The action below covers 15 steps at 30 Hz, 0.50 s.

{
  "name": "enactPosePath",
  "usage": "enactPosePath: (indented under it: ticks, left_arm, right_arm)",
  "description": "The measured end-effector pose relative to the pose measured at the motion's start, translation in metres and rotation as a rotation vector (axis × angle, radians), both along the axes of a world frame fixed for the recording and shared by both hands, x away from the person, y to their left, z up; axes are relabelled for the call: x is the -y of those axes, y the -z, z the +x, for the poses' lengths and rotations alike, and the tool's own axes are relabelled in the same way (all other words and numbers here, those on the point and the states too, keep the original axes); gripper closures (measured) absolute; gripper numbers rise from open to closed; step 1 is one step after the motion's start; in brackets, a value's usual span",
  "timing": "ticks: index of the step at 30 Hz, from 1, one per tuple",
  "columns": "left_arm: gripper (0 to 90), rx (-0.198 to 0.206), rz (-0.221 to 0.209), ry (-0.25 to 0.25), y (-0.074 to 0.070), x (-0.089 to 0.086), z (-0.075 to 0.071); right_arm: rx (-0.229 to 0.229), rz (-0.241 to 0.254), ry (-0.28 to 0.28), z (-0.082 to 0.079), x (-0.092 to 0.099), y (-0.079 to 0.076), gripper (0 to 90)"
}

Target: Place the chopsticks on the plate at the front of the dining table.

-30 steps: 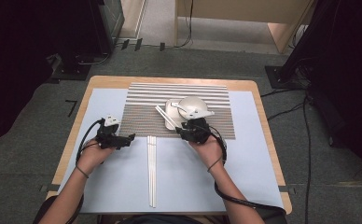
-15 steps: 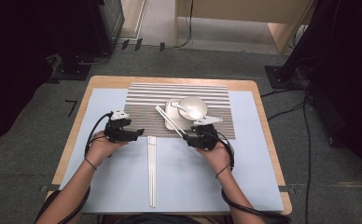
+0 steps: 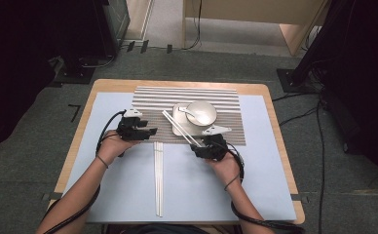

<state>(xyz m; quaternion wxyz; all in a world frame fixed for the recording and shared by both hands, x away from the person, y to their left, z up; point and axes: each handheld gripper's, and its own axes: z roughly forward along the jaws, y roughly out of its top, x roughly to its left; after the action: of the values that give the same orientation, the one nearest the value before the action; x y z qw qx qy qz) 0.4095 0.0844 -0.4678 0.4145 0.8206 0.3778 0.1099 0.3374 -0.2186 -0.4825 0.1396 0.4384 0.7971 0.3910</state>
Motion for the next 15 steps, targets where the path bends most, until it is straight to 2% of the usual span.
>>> enactPosePath:
  ticks: [7,15]
  left_arm:
    - [41.2,0.007,-0.002,0.028,0.002,0.013,0.003]
    - [40.5,0.002,-0.009,0.035,0.007,0.021,0.004]
  right_arm:
    - [-0.014,-0.008,0.016,-0.001,0.001,0.002,50.6]
    - [-0.020,-0.020,0.013,-0.002,0.001,0.004,56.9]
